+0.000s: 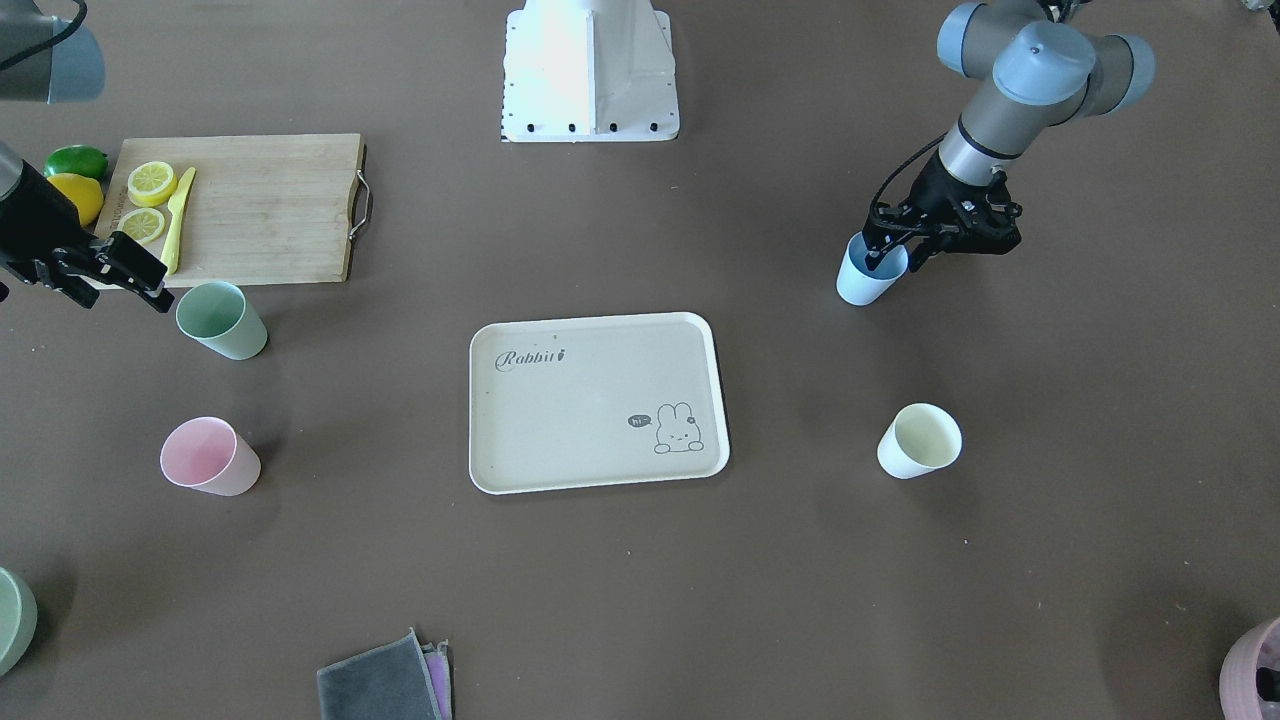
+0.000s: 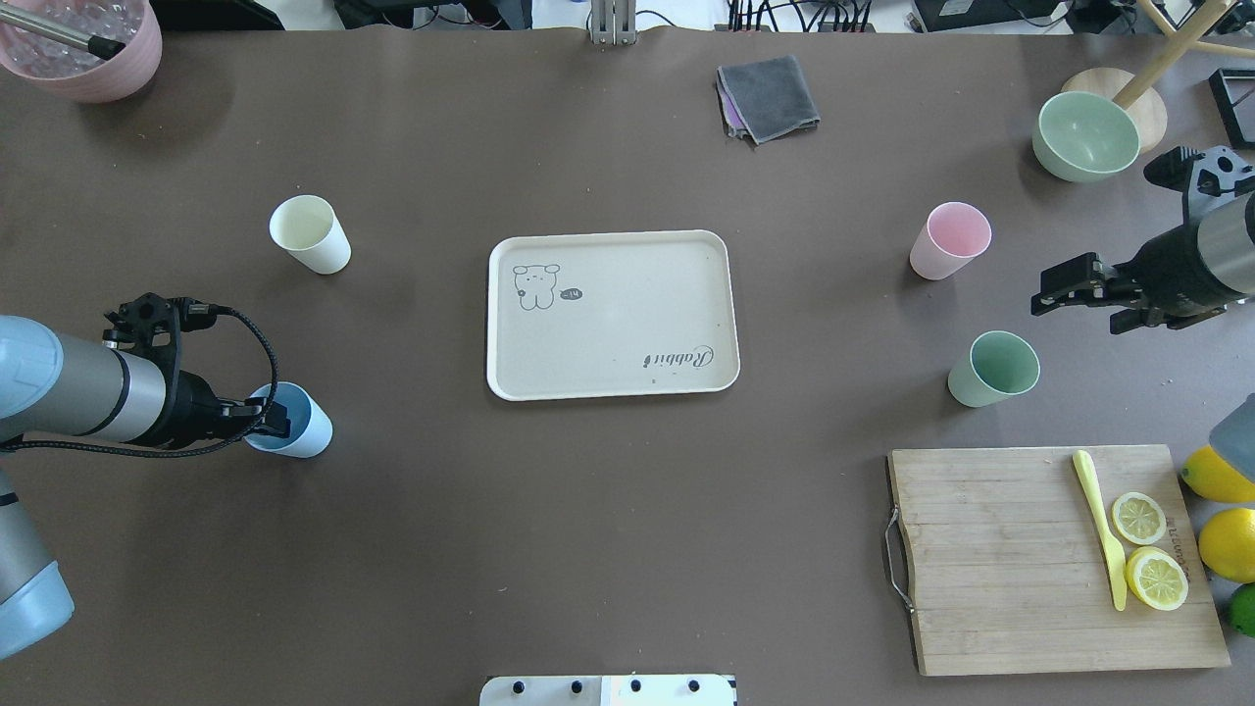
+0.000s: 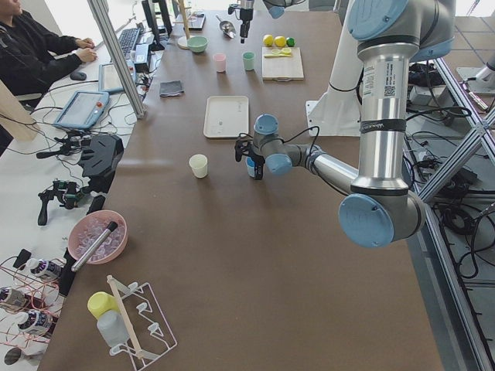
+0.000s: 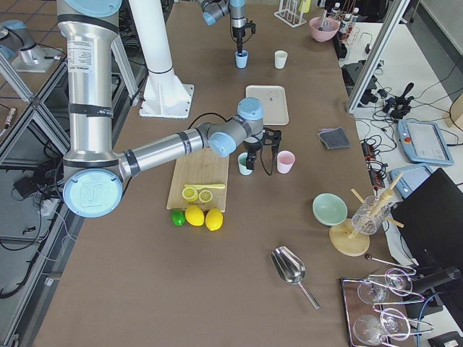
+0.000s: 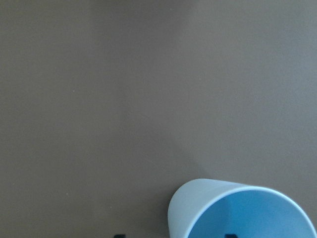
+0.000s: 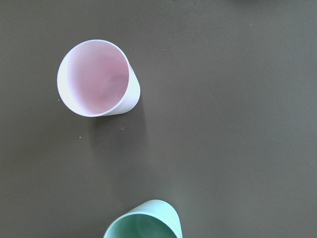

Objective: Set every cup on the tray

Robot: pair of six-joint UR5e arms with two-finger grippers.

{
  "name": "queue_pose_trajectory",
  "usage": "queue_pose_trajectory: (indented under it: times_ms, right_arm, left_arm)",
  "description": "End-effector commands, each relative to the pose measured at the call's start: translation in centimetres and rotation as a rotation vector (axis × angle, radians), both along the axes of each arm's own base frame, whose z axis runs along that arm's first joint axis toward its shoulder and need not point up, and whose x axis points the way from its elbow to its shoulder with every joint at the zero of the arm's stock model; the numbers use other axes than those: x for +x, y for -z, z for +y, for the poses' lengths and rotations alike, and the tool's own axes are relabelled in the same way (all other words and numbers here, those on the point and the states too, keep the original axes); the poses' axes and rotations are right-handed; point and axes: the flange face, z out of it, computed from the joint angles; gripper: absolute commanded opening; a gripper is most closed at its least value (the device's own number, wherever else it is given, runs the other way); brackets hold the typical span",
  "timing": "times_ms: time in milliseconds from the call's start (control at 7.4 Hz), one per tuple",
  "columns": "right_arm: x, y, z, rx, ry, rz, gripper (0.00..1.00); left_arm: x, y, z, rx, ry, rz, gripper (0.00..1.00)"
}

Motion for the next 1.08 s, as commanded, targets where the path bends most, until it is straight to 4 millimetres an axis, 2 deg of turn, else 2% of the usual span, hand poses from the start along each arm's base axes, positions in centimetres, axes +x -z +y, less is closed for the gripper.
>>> queue_pose_trajectory:
  times_ms: [0, 270, 405, 541, 676, 946]
  right_arm:
    - [0.0, 0.0, 0.0, 0.0, -0.001, 0.0, 1.0]
    - [-0.1, 0.2, 0.0, 0.008, 0.002, -0.001, 1.0]
    - [-0.1, 0.1, -0.1, 0.016, 0.005, 0.004, 1.0]
    - [-0.9, -0.1, -0.1, 0.031, -0.007, 0.036, 1.0]
    - [-3.0, -0.3, 0.3, 0.051, 0.0, 0.07, 1.0]
    - [-4.6, -2.0, 0.3, 0.027, 0.027, 0.088, 1.0]
  left_arm:
    - [-2.5, 1.6, -1.4, 0.012, 0.051, 0.028, 0.0]
    - [-2.9, 3.2, -1.5, -0.02, 0.029, 0.077, 0.0]
    - [-3.7, 5.5, -2.8, -0.063, 0.065, 0.132, 0.0]
    - [-2.2, 8.4, -4.3, -0.08, 0.081, 0.155, 0.0]
    - [-0.2, 12.3, -6.0, -0.12, 0.112, 0.15, 0.0]
    - [2.0, 19.2, -7.7, -0.177, 0.145, 0.156, 0.0]
